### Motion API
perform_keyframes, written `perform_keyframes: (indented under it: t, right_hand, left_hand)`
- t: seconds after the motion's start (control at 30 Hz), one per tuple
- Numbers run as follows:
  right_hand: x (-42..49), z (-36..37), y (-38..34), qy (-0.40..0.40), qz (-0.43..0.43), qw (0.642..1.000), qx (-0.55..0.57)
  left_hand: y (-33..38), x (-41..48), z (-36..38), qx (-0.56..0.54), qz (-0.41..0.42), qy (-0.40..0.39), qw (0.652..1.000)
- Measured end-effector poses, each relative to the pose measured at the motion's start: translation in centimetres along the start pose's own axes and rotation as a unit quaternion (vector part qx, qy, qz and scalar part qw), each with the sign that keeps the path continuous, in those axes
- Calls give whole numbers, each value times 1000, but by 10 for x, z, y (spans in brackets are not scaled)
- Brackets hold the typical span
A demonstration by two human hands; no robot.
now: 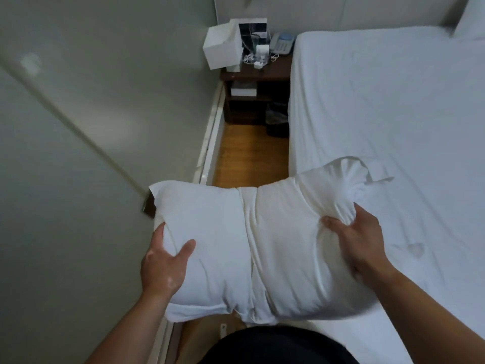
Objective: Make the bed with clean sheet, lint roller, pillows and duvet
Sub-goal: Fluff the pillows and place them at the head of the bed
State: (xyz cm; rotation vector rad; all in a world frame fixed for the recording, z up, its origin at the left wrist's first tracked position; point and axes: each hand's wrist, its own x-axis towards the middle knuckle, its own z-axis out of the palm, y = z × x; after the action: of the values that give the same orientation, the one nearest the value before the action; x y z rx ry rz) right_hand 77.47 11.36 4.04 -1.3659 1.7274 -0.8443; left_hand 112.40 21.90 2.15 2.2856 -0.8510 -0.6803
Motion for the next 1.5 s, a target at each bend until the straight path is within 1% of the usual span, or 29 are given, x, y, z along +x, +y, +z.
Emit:
perform_keyframes:
  t: [0.13, 0.2, 0.3, 0.37, 0.47, 0.63, 0.73, 0.8, 0.97, 1.17, 1.27, 1.37, 1.5]
  right_hand:
    - [82, 30, -42, 34, -13, 999, -14]
    - [121, 46, -56, 54, 4, 998, -13]
    - [176, 66, -66, 110, 41, 993, 7]
    - [204, 74, -75, 157, 62, 986, 7]
    - [245, 78, -88, 223, 98, 970, 2]
    - [328, 75, -111, 298, 145, 943, 32]
    - [402, 75, -118, 306, 149, 940, 33]
    - [460, 76, -120, 302, 148, 941, 34]
    - [607, 69, -144, 266, 137, 953, 43]
    - [749, 61, -179, 254, 118, 959, 39]
    - [813, 62, -190, 266, 128, 955, 37]
    - [866, 63, -198, 304, 144, 941, 47]
    - [941, 44, -215, 323, 160, 932, 38]
  left_hand:
    - [47, 100, 19, -6, 15, -10, 1000]
    - [72, 157, 36, 0, 31, -29, 999]
    - [124, 240, 64, 21, 68, -70, 995]
    - [165, 285, 77, 38, 91, -95, 991]
    - [229, 353, 97, 43, 147, -137, 979]
    - [332, 451, 146, 64, 212, -187, 957]
    - [381, 508, 184, 63, 228, -203, 950]
    - [410, 541, 212, 62, 222, -207, 951]
    - [490, 618, 260, 52, 197, -197, 959]
    - [575, 712, 308, 47, 178, -178, 967]
    - [617, 762, 347, 43, 186, -203, 960]
    - [668, 813, 383, 42, 204, -234, 950]
    - [739, 861, 428, 33, 232, -264, 936]
